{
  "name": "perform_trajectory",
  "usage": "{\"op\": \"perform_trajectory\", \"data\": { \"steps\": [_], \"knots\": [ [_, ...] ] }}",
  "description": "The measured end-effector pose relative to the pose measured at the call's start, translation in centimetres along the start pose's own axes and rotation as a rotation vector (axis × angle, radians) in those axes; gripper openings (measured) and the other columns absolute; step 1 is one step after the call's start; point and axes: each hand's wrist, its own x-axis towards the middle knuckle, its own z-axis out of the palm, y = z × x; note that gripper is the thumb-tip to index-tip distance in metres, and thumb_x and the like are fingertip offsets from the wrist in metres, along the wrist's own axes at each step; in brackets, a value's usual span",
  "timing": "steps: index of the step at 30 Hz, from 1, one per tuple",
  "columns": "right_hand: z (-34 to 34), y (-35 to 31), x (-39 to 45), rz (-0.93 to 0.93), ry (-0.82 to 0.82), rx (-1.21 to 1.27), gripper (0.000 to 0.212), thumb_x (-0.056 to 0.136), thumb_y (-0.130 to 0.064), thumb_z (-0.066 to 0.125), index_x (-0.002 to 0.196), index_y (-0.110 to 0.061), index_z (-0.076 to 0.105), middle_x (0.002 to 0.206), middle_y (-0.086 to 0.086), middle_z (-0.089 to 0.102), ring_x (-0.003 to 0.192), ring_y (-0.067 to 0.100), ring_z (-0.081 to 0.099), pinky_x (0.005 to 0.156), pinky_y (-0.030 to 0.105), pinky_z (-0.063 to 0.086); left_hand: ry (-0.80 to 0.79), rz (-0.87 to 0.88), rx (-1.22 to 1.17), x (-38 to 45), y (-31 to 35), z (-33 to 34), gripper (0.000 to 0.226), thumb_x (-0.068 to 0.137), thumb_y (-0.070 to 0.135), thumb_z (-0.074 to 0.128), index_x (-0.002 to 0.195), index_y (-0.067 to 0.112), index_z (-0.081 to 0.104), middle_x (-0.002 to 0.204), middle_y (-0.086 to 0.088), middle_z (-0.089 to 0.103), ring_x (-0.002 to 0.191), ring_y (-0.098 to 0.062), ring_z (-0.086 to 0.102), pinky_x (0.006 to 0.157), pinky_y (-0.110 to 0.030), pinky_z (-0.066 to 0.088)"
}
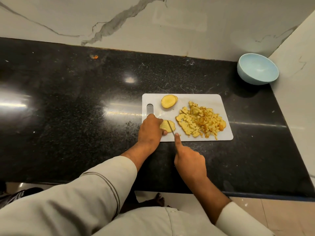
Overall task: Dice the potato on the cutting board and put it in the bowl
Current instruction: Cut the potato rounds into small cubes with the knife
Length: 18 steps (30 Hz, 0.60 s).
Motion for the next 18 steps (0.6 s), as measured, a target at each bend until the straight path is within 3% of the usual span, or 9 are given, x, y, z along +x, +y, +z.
{"op": "perform_trajectory", "data": {
  "steps": [4, 7, 11, 18],
  "knots": [
    [0.2, -1.3, 3.4, -0.021, -0.003, 0.029, 0.068, 0.096, -0.021, 0.035, 0.153, -0.030, 0.001, 0.078, -0.001, 0.049, 0.068, 0.024, 0.057, 0.051, 0.031, 0.030, -0.014, 0.020, 0.042, -0.2, 0.2, -0.3, 0.007, 0.080, 0.014, 0.072, 0.077, 0.013, 0.066, 0.075, 0.010, 0.046, 0.064, -0.004, 0.052, 0.051, -0.013, 0.031],
    [0.7, -1.8, 4.6, -0.030, -0.007, 0.027, 0.066, 0.095, -0.021, 0.035, 0.153, -0.031, 0.004, 0.089, 0.004, 0.059, 0.076, 0.027, 0.062, 0.053, 0.032, 0.029, -0.013, 0.044, 0.059, -0.1, 0.4, -0.5, 0.005, 0.081, 0.013, 0.070, 0.086, 0.012, 0.069, 0.078, 0.010, 0.041, 0.074, -0.010, 0.049, 0.062, -0.021, 0.036],
    [1.2, -1.9, 5.1, -0.032, -0.001, 0.047, 0.065, 0.095, -0.022, 0.034, 0.152, -0.031, 0.005, 0.091, 0.005, 0.061, 0.075, 0.027, 0.062, 0.055, 0.033, 0.034, -0.040, 0.096, 0.121, 0.0, 0.8, -0.7, 0.009, 0.083, 0.016, 0.068, 0.090, 0.011, 0.070, 0.095, -0.002, 0.051, 0.087, -0.021, 0.056, 0.072, -0.029, 0.046],
    [1.3, -2.0, 4.9, -0.028, -0.015, 0.050, 0.069, 0.094, -0.019, 0.036, 0.152, -0.031, 0.002, 0.092, 0.006, 0.062, 0.077, 0.027, 0.062, 0.058, 0.033, 0.035, -0.050, 0.083, 0.129, 0.1, 0.9, -0.6, 0.007, 0.085, 0.014, 0.064, 0.086, 0.010, 0.070, 0.096, -0.005, 0.056, 0.087, -0.023, 0.059, 0.077, -0.039, 0.054]
  ]
}}
